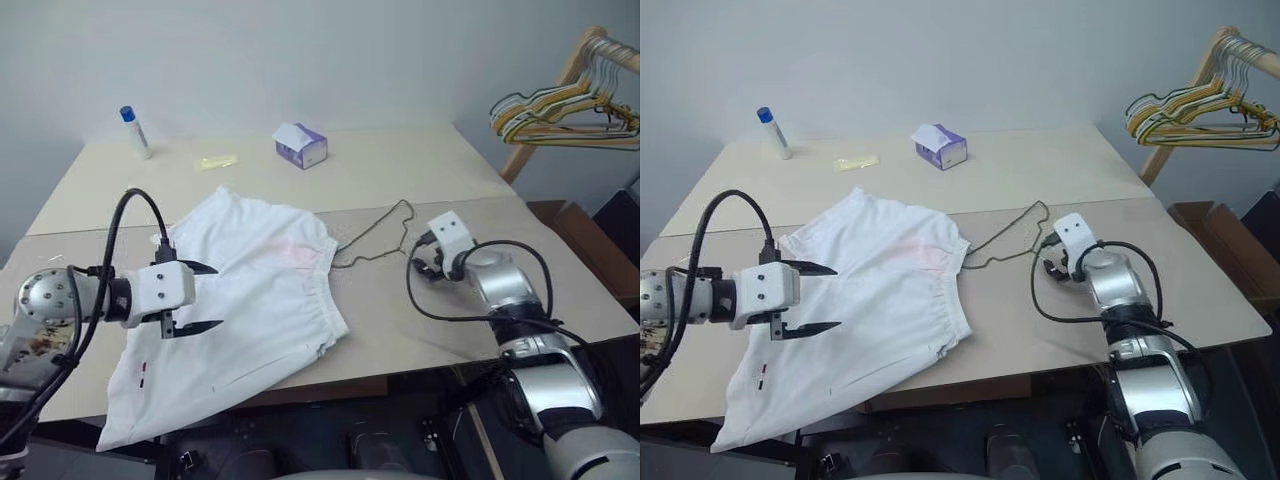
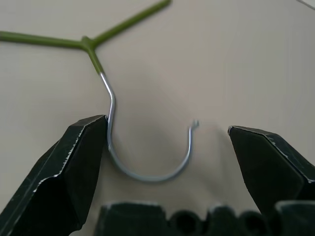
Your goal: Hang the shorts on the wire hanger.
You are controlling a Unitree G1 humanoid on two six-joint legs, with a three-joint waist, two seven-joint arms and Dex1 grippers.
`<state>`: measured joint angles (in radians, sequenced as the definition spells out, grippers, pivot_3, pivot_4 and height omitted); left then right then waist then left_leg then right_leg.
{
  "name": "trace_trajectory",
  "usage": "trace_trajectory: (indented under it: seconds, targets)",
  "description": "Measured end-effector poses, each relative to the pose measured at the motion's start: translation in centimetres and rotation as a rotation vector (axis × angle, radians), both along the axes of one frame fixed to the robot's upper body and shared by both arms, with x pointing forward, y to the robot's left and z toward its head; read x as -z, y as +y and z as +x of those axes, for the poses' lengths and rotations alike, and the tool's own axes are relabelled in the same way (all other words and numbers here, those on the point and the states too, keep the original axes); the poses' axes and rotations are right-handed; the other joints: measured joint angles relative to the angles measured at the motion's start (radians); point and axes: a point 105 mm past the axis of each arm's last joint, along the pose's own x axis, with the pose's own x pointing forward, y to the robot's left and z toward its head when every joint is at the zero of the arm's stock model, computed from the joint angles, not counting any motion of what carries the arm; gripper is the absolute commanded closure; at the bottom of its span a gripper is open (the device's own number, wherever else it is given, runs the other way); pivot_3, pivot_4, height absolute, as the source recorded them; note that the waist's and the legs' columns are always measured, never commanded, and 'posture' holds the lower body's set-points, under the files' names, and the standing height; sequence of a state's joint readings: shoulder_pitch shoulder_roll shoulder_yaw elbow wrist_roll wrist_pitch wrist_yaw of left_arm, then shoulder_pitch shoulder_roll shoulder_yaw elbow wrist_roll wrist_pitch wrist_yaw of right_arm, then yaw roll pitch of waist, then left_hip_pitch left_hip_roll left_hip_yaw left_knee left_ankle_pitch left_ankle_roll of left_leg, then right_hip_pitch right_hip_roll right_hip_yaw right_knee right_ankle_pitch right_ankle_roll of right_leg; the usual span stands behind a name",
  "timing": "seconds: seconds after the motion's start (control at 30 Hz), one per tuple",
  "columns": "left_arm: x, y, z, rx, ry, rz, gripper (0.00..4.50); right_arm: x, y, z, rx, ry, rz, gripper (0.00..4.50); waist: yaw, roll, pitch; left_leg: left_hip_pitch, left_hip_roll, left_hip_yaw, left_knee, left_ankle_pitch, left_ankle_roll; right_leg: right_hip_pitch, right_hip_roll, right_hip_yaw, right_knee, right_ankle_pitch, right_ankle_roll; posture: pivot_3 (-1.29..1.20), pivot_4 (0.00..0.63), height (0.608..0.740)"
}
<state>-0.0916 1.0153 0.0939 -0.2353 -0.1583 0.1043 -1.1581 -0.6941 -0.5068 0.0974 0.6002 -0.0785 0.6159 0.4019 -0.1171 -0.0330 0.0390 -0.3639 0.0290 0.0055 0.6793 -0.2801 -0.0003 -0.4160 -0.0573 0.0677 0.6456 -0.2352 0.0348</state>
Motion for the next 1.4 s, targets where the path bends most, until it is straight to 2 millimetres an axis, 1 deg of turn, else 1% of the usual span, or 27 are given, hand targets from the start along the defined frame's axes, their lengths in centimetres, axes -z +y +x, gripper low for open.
trace_trajectory:
  seconds: [0.1,0.2,0.27,0.33,0.37,0.4,0.47,0.53,0.63,0.7,0.83,1.0,1.07,1.17,1.23,1.3,1.4]
  targets:
    - [0.3,-0.2,0.1,0.004,0.002,0.002,0.02,0.1,-2.3,-0.3,0.079,-0.012,-0.022,0.00,-0.004,0.000,0.000,0.002,0.000,0.000,0.000,0.000,0.000,0.003,0.000,0.000,0.000,0.000,0.000,-0.08,0.000,0.740]
    - [0.6,-0.4,0.3,0.008,0.003,0.004,0.02,0.4,-4.3,-0.3,0.147,-0.044,-0.067,0.00,-0.010,0.000,0.000,0.012,0.000,0.000,-0.002,0.000,0.001,0.014,0.000,0.000,-0.004,0.000,0.000,-0.08,0.000,0.740]
    - [0.5,-0.5,0.4,0.011,-0.002,0.004,0.02,0.3,-4.7,-0.3,0.164,-0.063,-0.067,0.00,-0.014,0.000,0.000,0.012,0.000,0.000,-0.002,0.000,0.000,0.013,0.000,0.000,-0.004,0.000,0.001,-0.08,0.000,0.740]
    - [0.4,-0.5,0.5,0.010,-0.009,0.004,0.02,0.1,-4.6,-0.2,0.160,-0.070,-0.058,0.00,-0.021,0.001,0.000,0.011,0.000,0.000,-0.002,0.000,0.000,0.013,0.001,0.001,-0.004,0.000,0.001,-0.08,0.000,0.740]
    - [0.4,-0.5,0.6,0.008,-0.010,0.006,0.02,-0.4,-3.9,0.0,0.144,-0.080,-0.037,0.00,-0.026,0.002,0.001,0.011,0.000,0.000,-0.002,0.000,0.000,0.012,0.001,0.001,-0.004,0.000,0.001,-0.08,0.000,0.740]
    - [0.5,-0.4,0.6,0.004,-0.010,0.009,0.02,-1.1,-2.9,0.3,0.121,-0.093,0.001,0.00,-0.032,0.003,0.002,0.011,0.000,0.000,-0.002,0.000,0.001,0.012,0.001,0.001,-0.003,0.000,0.001,-0.07,0.000,0.740]
    - [0.4,-0.4,0.7,0.001,-0.015,0.012,0.02,-2.8,-0.2,0.7,0.062,-0.122,0.087,0.00,-0.045,0.004,0.002,0.011,0.001,-0.003,-0.002,-0.001,0.001,0.012,0.002,0.003,-0.003,0.000,0.001,-0.07,0.000,0.740]
    - [0.4,-0.5,0.8,-0.001,-0.020,0.008,0.02,-4.0,2.5,0.8,0.010,-0.125,0.165,0.00,-0.053,0.005,0.003,0.011,0.002,-0.005,-0.002,-0.001,0.001,0.011,0.002,0.003,-0.002,0.000,0.001,-0.07,0.000,0.740]
    - [0.4,-0.5,0.8,-0.001,-0.020,0.008,0.02,-4.8,6.4,0.6,-0.072,-0.116,0.233,0.00,-0.053,0.005,0.003,0.011,0.001,-0.006,-0.002,-0.001,0.001,0.011,0.002,0.002,-0.002,0.000,0.001,-0.07,0.000,0.740]
    - [0.4,-0.5,0.8,-0.001,-0.020,0.007,0.02,-4.6,8.5,0.4,-0.120,-0.100,0.247,0.00,-0.052,0.005,0.003,0.011,0.001,-0.006,-0.002,-0.001,0.001,0.011,0.002,0.002,-0.002,0.000,0.001,-0.07,0.000,0.740]
    - [0.4,-0.5,0.9,-0.007,-0.028,0.002,0.02,-3.2,12.3,0.4,-0.181,-0.064,0.231,0.00,-0.049,0.006,0.003,0.010,0.001,-0.006,-0.002,-0.001,0.001,0.010,0.001,0.001,-0.002,0.000,0.001,-0.06,0.000,0.740]
    - [0.2,-0.8,0.9,-0.002,-0.040,-0.004,0.02,-1.7,14.5,0.2,-0.225,-0.039,0.197,0.00,-0.048,0.006,0.003,0.010,0.001,-0.006,-0.002,-0.001,0.001,0.010,0.001,0.001,-0.003,0.000,0.001,-0.06,0.000,0.740]
    - [0.2,-0.8,0.9,-0.003,-0.039,-0.004,0.02,-0.9,15.0,0.0,-0.244,-0.018,0.158,0.00,-0.049,0.006,0.004,0.010,0.001,-0.006,-0.002,-0.001,0.001,0.010,0.001,0.001,-0.002,0.000,0.001,-0.05,0.000,0.740]
    - [0.2,-0.9,0.9,-0.003,-0.039,-0.004,0.02,-0.3,14.8,-0.2,-0.254,-0.007,0.093,0.00,-0.047,0.006,0.004,0.010,0.001,-0.006,-0.002,-0.001,0.001,0.010,0.001,0.001,-0.002,0.000,0.001,-0.05,0.000,0.740]
    - [0.2,-0.9,0.8,-0.003,-0.039,-0.004,0.02,-0.1,13.3,-0.5,-0.239,-0.013,0.053,0.00,-0.038,0.006,0.004,0.010,0.000,-0.006,-0.002,-0.001,0.001,0.010,0.000,0.001,-0.003,0.000,0.001,-0.05,0.000,0.740]
    - [0.5,-0.8,0.7,-0.007,-0.030,-0.003,0.02,-0.3,11.6,-0.7,-0.217,-0.019,0.015,0.00,-0.032,0.006,0.004,0.009,0.000,-0.006,-0.002,-0.001,0.001,0.010,0.000,0.001,-0.003,0.000,0.002,-0.05,0.000,0.740]
    - [0.6,-0.8,0.6,-0.009,-0.027,-0.004,0.02,-0.2,9.0,-2.3,-0.190,0.008,-0.001,0.00,-0.019,0.006,0.004,0.009,0.000,-0.005,-0.002,-0.001,0.001,0.010,0.000,0.001,-0.004,0.000,0.002,-0.06,0.000,0.740]
